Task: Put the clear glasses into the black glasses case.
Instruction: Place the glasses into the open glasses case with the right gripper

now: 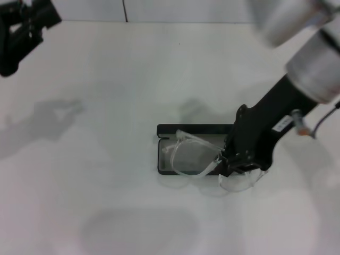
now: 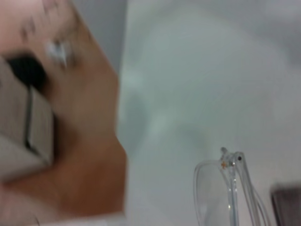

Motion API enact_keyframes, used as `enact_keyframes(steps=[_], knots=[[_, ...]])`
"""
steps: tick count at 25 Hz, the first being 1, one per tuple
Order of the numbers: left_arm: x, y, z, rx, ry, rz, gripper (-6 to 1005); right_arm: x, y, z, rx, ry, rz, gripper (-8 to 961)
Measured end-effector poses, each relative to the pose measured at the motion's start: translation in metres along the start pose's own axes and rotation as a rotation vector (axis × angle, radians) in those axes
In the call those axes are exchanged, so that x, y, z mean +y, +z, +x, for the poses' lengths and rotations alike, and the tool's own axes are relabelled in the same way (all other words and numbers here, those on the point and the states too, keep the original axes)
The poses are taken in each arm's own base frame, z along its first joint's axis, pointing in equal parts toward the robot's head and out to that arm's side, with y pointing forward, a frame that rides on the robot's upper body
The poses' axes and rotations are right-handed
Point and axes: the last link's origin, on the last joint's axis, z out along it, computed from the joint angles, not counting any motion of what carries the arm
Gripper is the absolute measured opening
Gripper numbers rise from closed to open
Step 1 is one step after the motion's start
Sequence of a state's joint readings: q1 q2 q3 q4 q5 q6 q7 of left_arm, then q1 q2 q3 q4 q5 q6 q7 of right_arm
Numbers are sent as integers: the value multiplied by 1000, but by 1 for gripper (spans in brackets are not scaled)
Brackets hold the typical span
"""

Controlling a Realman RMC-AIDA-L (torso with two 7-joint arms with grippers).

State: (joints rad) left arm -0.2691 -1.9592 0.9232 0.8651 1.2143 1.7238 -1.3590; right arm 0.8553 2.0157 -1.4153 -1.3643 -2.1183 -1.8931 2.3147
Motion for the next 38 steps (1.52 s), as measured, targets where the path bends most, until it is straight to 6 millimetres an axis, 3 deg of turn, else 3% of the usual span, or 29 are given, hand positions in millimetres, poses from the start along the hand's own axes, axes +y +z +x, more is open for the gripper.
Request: enact_keyframes(steps=[7, 13, 23, 38], knots=[[17, -22, -13, -35, -41, -2, 196, -10, 41, -34, 327, -35, 144, 119], [31, -38, -20, -36, -63, 5, 197, -14, 60, -51, 390, -63, 214, 119], [37, -32, -21, -31, -65, -48, 198, -30, 77, -40, 425, -15, 239, 120], [36, -13, -28, -64, -58, -101, 199, -37, 85, -38, 418, -29, 277, 121]])
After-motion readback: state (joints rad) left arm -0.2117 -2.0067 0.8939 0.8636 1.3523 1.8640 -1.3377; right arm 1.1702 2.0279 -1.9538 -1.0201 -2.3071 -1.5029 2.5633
